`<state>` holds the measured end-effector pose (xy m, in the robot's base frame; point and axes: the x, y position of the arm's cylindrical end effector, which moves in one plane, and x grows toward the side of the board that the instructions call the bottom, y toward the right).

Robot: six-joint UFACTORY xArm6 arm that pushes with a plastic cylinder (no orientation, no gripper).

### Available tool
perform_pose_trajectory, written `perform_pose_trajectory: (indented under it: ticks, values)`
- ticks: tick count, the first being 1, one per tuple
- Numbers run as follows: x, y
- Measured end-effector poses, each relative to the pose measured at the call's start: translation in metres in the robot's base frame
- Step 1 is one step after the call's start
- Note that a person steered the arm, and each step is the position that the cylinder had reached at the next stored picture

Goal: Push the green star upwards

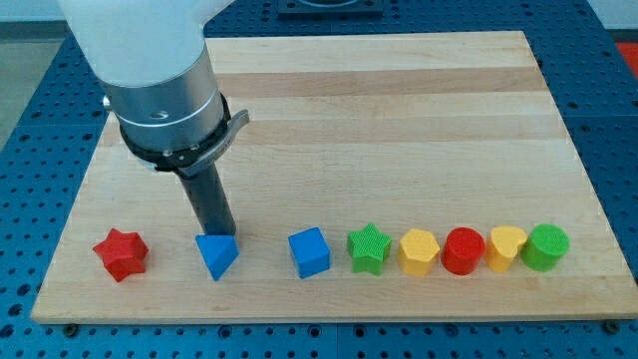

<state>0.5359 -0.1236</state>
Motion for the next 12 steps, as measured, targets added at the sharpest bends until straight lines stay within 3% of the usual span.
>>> perform_pose_trajectory:
  ticks: [3, 6, 7, 8, 9, 12]
  values:
    - [-0.025, -0.014]
    - [-0.021, -0.180]
    - [0.018, -0.181]
    - [0.072, -0.177]
    - [0.082, -0.155]
    - [0.083, 0.041]
